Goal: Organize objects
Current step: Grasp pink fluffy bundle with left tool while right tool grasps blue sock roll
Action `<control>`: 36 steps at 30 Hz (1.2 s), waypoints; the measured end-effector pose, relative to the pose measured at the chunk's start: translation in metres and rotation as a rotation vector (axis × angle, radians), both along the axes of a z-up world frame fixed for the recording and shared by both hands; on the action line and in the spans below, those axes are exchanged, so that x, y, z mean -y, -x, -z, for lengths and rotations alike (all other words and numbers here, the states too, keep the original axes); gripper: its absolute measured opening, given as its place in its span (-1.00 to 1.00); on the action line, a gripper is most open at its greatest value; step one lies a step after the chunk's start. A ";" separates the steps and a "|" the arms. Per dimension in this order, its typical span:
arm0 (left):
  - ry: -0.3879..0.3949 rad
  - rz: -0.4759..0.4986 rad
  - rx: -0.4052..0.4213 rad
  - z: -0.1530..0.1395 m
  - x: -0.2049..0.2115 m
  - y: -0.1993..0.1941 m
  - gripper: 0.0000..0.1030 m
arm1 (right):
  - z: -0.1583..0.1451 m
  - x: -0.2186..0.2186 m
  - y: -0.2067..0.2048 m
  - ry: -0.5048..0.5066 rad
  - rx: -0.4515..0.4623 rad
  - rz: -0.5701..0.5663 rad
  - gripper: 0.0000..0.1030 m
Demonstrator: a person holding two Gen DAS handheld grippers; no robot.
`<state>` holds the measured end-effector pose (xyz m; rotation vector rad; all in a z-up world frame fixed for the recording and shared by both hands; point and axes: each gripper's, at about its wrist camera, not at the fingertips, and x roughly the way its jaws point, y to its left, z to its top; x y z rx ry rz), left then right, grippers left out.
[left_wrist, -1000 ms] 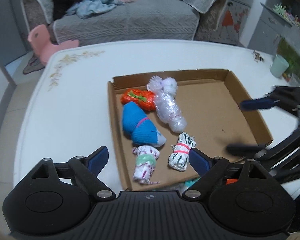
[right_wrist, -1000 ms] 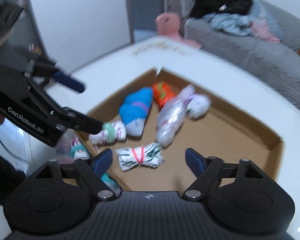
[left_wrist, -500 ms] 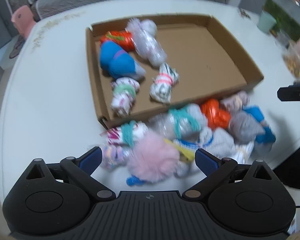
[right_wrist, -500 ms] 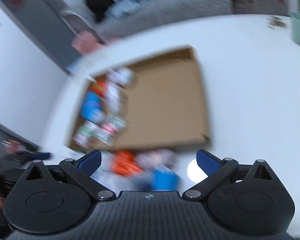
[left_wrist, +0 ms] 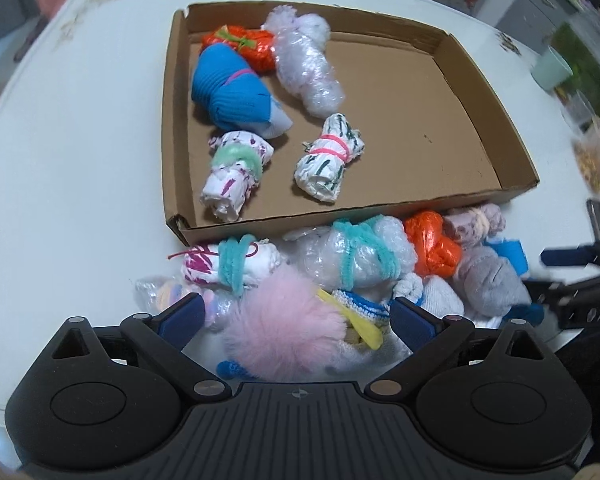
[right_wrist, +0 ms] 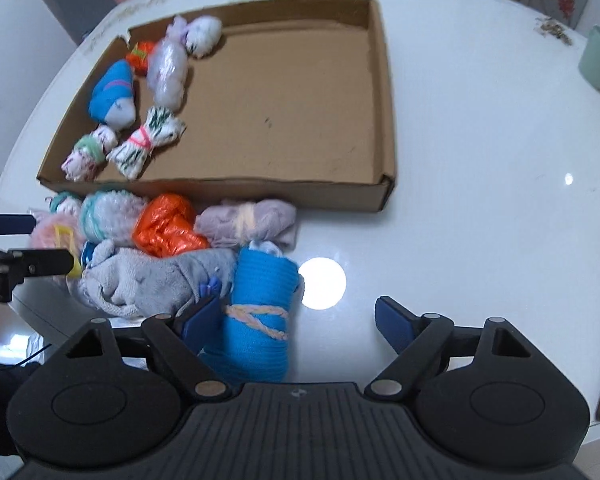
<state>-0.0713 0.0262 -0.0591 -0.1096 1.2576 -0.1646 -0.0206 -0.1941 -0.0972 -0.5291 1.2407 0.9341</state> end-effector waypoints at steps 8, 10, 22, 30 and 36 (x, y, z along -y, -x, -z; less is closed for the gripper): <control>0.032 -0.030 -0.030 0.001 0.002 -0.005 0.90 | 0.012 -0.004 -0.004 0.033 -0.025 0.000 0.17; 0.044 -0.047 -0.037 0.000 -0.003 -0.003 0.89 | 0.013 -0.004 -0.007 0.031 -0.028 0.010 0.11; 0.167 -0.305 -0.137 0.019 -0.045 0.000 0.72 | 0.017 -0.006 -0.011 0.031 -0.014 0.008 0.06; 0.068 -0.308 -0.141 0.016 -0.048 0.001 0.24 | 0.022 -0.004 -0.014 0.033 -0.017 0.010 0.06; 0.056 -0.259 -0.140 0.021 -0.040 0.005 0.46 | 0.026 -0.001 -0.015 0.043 -0.023 0.024 0.05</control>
